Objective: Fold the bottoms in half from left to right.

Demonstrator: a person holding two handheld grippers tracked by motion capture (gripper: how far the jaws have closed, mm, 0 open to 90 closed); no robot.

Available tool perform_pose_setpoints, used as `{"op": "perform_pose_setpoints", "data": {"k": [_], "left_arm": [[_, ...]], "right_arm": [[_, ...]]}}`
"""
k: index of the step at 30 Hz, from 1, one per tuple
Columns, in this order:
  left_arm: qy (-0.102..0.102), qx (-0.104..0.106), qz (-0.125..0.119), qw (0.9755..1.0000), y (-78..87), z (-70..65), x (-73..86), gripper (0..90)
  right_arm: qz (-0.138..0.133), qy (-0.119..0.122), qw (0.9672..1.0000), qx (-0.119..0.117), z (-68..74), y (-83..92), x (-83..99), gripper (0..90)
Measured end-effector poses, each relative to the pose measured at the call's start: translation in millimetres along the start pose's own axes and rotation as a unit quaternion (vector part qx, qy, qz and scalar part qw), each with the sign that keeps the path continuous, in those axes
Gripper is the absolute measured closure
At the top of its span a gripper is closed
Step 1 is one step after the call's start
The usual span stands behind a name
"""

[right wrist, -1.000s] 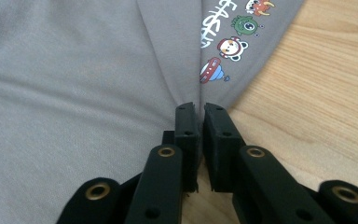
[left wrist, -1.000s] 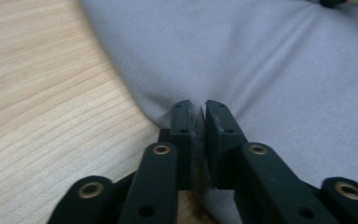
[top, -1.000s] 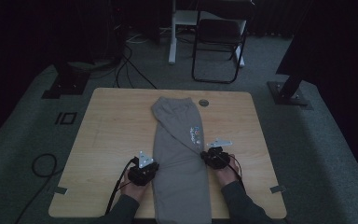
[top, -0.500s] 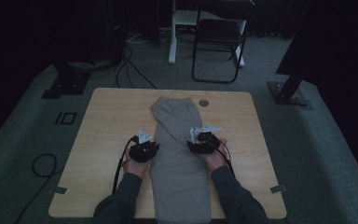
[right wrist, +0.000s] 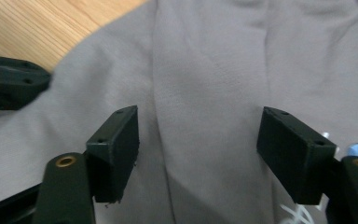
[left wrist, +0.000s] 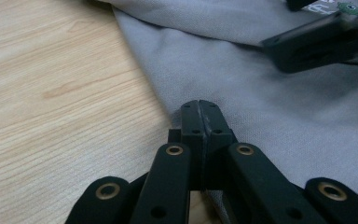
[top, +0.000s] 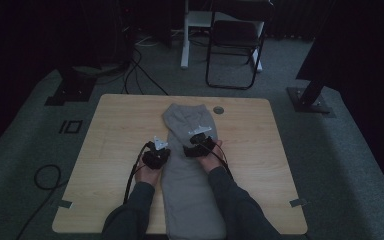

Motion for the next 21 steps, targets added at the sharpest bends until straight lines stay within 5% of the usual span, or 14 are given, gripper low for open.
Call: {"op": "perform_pose_setpoints", "data": {"k": [5,6,9,11,14,21], "left_arm": [[0.000,-0.004,0.000,1.0000,1.1,-0.7,1.0,89.9],[0.001,-0.004,0.000,1.0000,1.2,-0.7,1.1,89.9],[0.000,-0.005,0.000,1.0000,1.2,-0.8,1.1,89.9],[-0.001,-0.006,0.000,1.0000,1.2,-0.9,1.2,89.9],[-0.001,-0.006,0.000,1.0000,1.2,-1.0,1.2,89.9],[0.002,-0.006,0.000,1.0000,1.4,-1.2,1.3,90.0]], "right_arm": [[0.000,-0.016,0.9996,0.024,-12.4,-1.5,2.2,32.4],[0.002,-0.030,0.9982,0.051,-30.1,3.2,7.5,32.5],[0.004,-0.069,0.9940,0.085,-57.3,10.5,17.4,37.4],[0.001,-0.106,0.9884,0.108,-80.0,18.0,26.7,42.6],[-0.008,-0.142,0.9853,0.094,-96.3,24.8,37.2,52.2],[-0.020,-0.133,0.9872,0.086,-93.5,26.6,38.8,68.0]]}}
Point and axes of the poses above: each handheld gripper's, and its own axes: y roughly backward along the jaws, x roughly out of its underside, z roughly to its left, the point moved 6 cm from there along -y, roughly forward along the jaws, and after that the axes turned 1 degree about y, right-handed, at the moved point
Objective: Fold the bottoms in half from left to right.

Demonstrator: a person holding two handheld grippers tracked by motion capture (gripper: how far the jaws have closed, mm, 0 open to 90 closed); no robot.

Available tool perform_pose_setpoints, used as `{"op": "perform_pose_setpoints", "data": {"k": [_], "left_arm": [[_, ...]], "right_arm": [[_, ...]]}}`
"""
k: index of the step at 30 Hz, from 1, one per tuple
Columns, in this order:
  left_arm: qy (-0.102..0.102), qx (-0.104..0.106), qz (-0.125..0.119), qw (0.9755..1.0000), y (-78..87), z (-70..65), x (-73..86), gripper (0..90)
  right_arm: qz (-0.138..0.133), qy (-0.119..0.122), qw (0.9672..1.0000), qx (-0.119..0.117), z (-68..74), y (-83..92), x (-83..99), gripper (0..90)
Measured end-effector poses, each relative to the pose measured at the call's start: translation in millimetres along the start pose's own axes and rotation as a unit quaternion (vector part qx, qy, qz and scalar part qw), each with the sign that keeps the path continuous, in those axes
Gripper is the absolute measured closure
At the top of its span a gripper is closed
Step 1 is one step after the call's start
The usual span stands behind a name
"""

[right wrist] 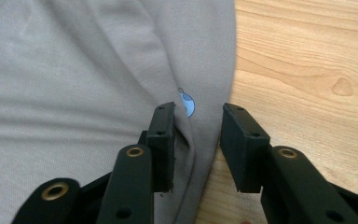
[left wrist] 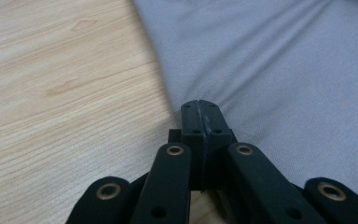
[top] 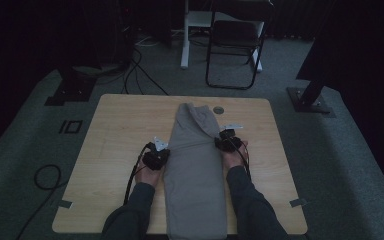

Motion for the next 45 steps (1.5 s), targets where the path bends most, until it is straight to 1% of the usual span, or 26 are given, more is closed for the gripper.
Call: {"op": "perform_pose_setpoints", "data": {"k": [2,4,9,13,14,16,20,21,22,24,25,28,30,31,32,33,34,35,36,37,39,42,43,44,45], "left_arm": [[0.001,0.000,0.000,1.0000,0.2,-0.1,0.2,90.0],[0.001,0.001,0.000,1.0000,0.9,-0.7,0.9,90.0],[-0.001,0.003,0.001,1.0000,4.1,-3.5,3.6,90.0],[0.000,0.007,0.000,1.0000,7.1,-5.1,6.2,90.0],[0.001,0.009,0.001,1.0000,10.5,-6.2,9.1,90.0],[0.000,0.012,0.001,0.9999,14.2,-7.3,12.4,90.0],[0.004,0.018,0.000,0.9998,23.9,-10.6,21.1,90.0],[0.004,0.018,0.000,0.9998,23.9,-10.6,21.1,90.0],[0.007,0.021,0.000,0.9998,30.5,-13.2,26.8,90.0],[0.006,0.023,0.001,0.9997,38.0,-16.3,33.3,89.9],[0.009,0.026,0.000,0.9996,41.3,-18.2,36.4,89.9],[0.026,0.030,0.001,0.9992,51.6,-24.1,45.3,89.9],[0.026,0.031,0.001,0.9992,55.4,-28.0,48.2,89.8],[0.026,0.031,0.001,0.9992,55.4,-28.0,48.2,87.9],[0.026,0.031,0.001,0.9992,55.4,-28.0,48.2,87.9],[0.025,0.030,0.002,0.9992,56.0,-28.0,47.8,74.5],[0.034,0.019,0.010,0.9992,54.0,-23.2,43.6,71.1],[0.051,0.023,0.007,0.9984,53.8,-20.4,39.1,69.7],[0.057,0.023,-0.001,0.9981,54.2,-17.4,33.3,68.3],[0.056,0.020,-0.009,0.9982,53.7,-14.9,26.8,66.3],[0.046,0.015,-0.014,0.9987,47.7,-10.1,13.6,64.8],[0.044,0.013,-0.006,0.9989,27.3,-4.1,-3.6,64.4],[0.044,0.013,-0.006,0.9989,27.3,-4.1,-3.6,64.6],[0.036,0.008,0.001,0.9993,11.5,-1.8,-11.5,65.6],[0.033,0.005,0.006,0.9994,4.0,-0.6,-13.9,66.8]], "right_arm": [[-0.002,-0.003,1.0000,-0.003,0.2,-0.2,0.1,69.5],[-0.003,0.000,1.0000,-0.008,0.9,0.2,0.6,74.0],[-0.002,-0.009,0.9998,-0.019,3.0,1.7,2.0,80.2],[0.000,-0.010,0.9996,-0.028,4.2,3.7,3.6,82.7],[0.001,-0.018,0.9990,-0.040,4.7,5.7,5.8,84.5],[0.002,-0.021,0.9986,-0.048,6.0,8.3,8.4,84.9],[0.003,-0.008,0.9983,-0.057,11.7,15.0,15.1,84.8],[0.003,-0.003,0.9981,-0.061,13.9,17.9,17.9,84.8],[0.005,0.000,0.9980,-0.064,15.6,20.4,20.2,84.8],[0.006,0.005,0.9976,-0.069,19.7,25.4,24.9,84.9],[0.007,0.009,0.9973,-0.072,21.9,28.1,27.6,85.2],[0.009,0.022,0.9963,-0.083,29.7,36.9,35.9,86.0],[0.005,0.033,0.9958,-0.085,34.1,42.0,41.3,85.9],[0.005,0.033,0.9958,-0.085,34.1,42.0,41.3,85.9],[0.003,0.040,0.9957,-0.084,35.8,44.1,43.4,85.9],[0.003,0.047,0.9955,-0.082,37.7,47.2,46.1,83.8],[0.004,0.048,0.9954,-0.082,38.0,48.1,46.8,79.3],[0.003,0.050,0.9953,-0.083,37.5,48.4,46.5,71.6],[-0.002,0.051,0.9948,-0.088,36.9,48.2,45.0,65.7],[-0.003,0.052,0.9946,-0.090,35.8,46.9,43.5,61.3],[0.001,0.049,0.9953,-0.083,32.9,42.7,39.0,54.3],[-0.006,0.041,0.9968,-0.069,29.0,36.0,27.2,51.1],[-0.008,0.040,0.9970,-0.066,27.9,33.1,22.6,50.8],[-0.011,0.039,0.9971,-0.064,26.7,29.9,18.1,50.8],[-0.011,0.036,0.9974,-0.062,25.5,26.5,14.1,51.4]]}}
Point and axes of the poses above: each handheld gripper's, and its own axes: y roughly backward along the jaws, x roughly out of its underside, z roughly to its left, the point moved 6 cm from there along -y, roughly forward along the jaws, and after that the axes turned 1 degree about y, right-handed, at the moved point
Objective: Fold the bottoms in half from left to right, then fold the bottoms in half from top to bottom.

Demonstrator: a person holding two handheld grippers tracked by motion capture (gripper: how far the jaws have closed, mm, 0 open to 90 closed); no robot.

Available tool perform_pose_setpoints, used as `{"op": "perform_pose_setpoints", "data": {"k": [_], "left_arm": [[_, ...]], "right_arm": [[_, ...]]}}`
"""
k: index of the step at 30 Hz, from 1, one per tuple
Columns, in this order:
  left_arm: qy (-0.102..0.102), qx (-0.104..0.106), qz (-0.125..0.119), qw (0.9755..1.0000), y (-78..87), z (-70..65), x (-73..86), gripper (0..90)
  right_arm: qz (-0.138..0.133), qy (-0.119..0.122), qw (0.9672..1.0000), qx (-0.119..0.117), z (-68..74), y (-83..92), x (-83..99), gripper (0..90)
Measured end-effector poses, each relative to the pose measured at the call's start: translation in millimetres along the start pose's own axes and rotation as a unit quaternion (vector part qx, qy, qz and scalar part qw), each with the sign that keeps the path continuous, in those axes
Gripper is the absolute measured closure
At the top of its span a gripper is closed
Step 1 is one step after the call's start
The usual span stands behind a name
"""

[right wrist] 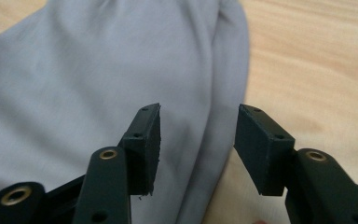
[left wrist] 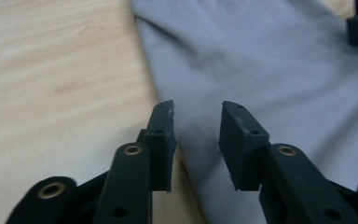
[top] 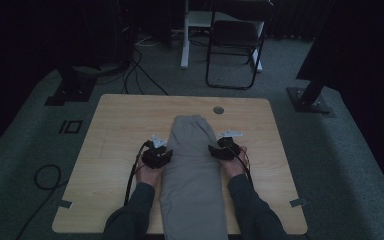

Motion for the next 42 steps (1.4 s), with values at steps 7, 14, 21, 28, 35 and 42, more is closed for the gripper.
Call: {"op": "perform_pose_setpoints", "data": {"k": [7,14,21,28,35,42], "left_arm": [[0.005,-0.002,0.013,0.9999,-16.1,3.7,-0.5,82.6],[-0.008,0.011,0.012,0.9998,2.2,1.9,17.0,83.3],[-0.013,0.019,0.008,0.9997,19.6,-3.8,33.8,83.0],[-0.002,0.027,0.003,0.9996,30.5,-5.2,45.0,82.9],[0.001,0.020,0.000,0.9998,35.2,-11.3,49.8,82.9],[-0.001,0.040,0.003,0.9992,35.0,-13.8,48.1,64.2]], "right_arm": [[0.019,0.005,0.9998,0.008,-8.2,-15.5,-6.1,69.1],[0.006,0.029,0.9994,-0.017,4.4,-0.7,12.1,79.1],[0.000,0.032,0.9988,-0.037,15.9,16.3,29.6,79.4],[0.003,0.023,0.9986,-0.048,21.4,25.0,37.8,80.1],[0.003,0.014,0.9984,-0.054,22.4,27.9,40.8,81.2],[0.005,0.008,0.9979,-0.064,23.9,27.1,38.8,66.0]]}}
Point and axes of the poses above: each handheld gripper's, and its own axes: y roughly backward along the jaws, x roughly out of its underside, z roughly to its left, the point moved 6 cm from there along -y, roughly forward along the jaws, and after that the axes turned 1 degree about y, right-handed, at the moved point
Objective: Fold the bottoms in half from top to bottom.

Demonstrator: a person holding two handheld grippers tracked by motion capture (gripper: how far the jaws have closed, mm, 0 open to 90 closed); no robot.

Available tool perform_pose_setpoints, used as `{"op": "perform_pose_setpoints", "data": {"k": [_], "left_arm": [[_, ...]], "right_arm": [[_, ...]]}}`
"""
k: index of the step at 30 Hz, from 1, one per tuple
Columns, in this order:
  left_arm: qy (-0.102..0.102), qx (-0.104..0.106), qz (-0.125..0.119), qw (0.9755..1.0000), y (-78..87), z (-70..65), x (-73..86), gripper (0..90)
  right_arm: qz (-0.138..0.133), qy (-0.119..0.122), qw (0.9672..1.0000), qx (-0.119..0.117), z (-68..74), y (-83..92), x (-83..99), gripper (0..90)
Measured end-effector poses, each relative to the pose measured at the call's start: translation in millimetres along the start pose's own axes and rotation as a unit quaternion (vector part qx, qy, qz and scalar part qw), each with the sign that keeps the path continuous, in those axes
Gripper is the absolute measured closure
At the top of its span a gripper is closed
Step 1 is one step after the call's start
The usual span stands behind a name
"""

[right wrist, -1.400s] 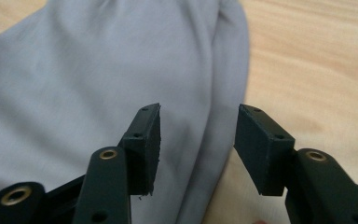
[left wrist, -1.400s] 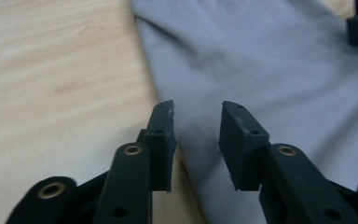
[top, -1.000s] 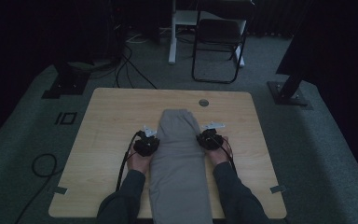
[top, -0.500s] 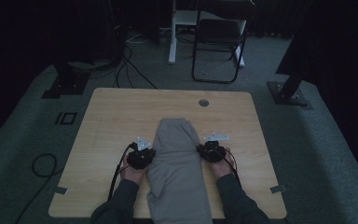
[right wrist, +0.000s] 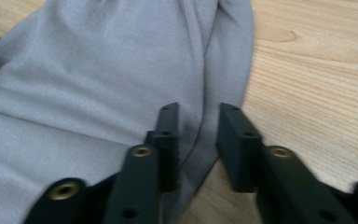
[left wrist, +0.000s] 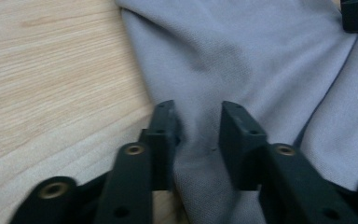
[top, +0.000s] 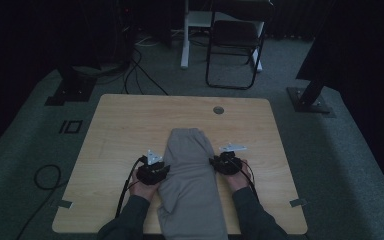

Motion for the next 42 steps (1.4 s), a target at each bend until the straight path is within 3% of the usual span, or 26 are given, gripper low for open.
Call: {"op": "perform_pose_setpoints", "data": {"k": [2,5,8,10,16,20,23,24,27,29,30,31,34,35,36,39,42], "left_arm": [[-0.001,-0.016,-0.008,0.9998,0.8,4.4,-5.6,59.7],[0.021,-0.013,-0.020,0.9995,1.2,12.1,-15.5,56.5],[0.042,-0.002,-0.004,0.9991,-7.0,19.4,-23.5,51.1],[0.045,-0.008,0.007,0.9989,-14.9,22.3,-26.1,49.4],[0.041,-0.035,0.018,0.9984,-30.3,26.1,-32.8,47.2],[0.024,-0.046,0.021,0.9984,-34.4,25.3,-35.6,48.1],[0.020,-0.055,0.021,0.9981,-36.4,25.4,-37.3,51.8],[0.026,-0.059,0.022,0.9977,-38.1,26.4,-39.4,51.8],[0.027,-0.051,0.026,0.9980,-40.4,24.5,-42.7,64.4],[0.026,-0.044,0.030,0.9983,-40.7,23.2,-43.5,74.8],[0.025,-0.034,0.037,0.9984,-41.4,21.5,-44.7,74.8],[0.029,-0.030,0.038,0.9984,-41.7,21.5,-45.1,81.6],[0.046,-0.011,0.035,0.9982,-42.6,24.4,-45.8,84.9],[0.046,-0.011,0.035,0.9982,-42.6,24.4,-45.8,85.5],[0.063,-0.003,0.043,0.9970,-43.7,29.0,-49.3,86.5],[0.063,-0.004,0.043,0.9971,-44.3,35.1,-59.5,87.1],[0.064,-0.004,0.032,0.9974,-41.4,38.4,-71.0,87.3]], "right_arm": [[-0.001,0.000,1.0000,0.008,-1.4,-0.8,-1.7,60.2],[-0.006,-0.020,0.9996,0.018,-7.8,-1.2,-5.9,53.3],[-0.014,-0.024,0.9994,0.019,-10.7,-1.8,-15.6,46.5],[-0.011,-0.025,0.9994,0.020,-11.4,-6.0,-23.0,44.9],[0.008,-0.011,0.9994,0.031,-7.8,-29.2,-42.5,45.1],[0.029,-0.021,0.9981,0.050,-9.9,-40.0,-42.4,45.0],[0.028,-0.023,0.9975,0.060,-11.2,-40.9,-41.9,45.5],[0.028,-0.023,0.9973,0.063,-11.8,-40.8,-42.0,47.9],[0.025,-0.006,0.9967,0.077,-10.1,-42.2,-42.3,59.9],[0.024,-0.004,0.9968,0.076,-9.6,-42.6,-42.7,63.7],[0.024,-0.004,0.9970,0.073,-9.3,-43.0,-43.2,68.0],[0.023,-0.004,0.9974,0.069,-9.5,-44.1,-44.4,76.5],[0.021,-0.007,0.9981,0.057,-10.7,-46.1,-46.3,85.8],[0.021,-0.007,0.9981,0.057,-10.7,-46.1,-46.3,85.8],[0.025,-0.012,0.9985,0.047,-12.6,-48.8,-49.6,87.8],[0.024,-0.003,0.9990,0.036,-17.5,-52.7,-54.6,88.0],[0.015,-0.013,0.9990,0.041,-23.2,-51.8,-62.7,88.1]]}}
Point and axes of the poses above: each handheld gripper's, and its own axes: y roughly backward along the jaws, x roughly out of its underside, z roughly to its left, the point moved 6 cm from there along -y, roughly forward along the jaws, and after that the axes turned 1 degree about y, right-handed, at the moved point
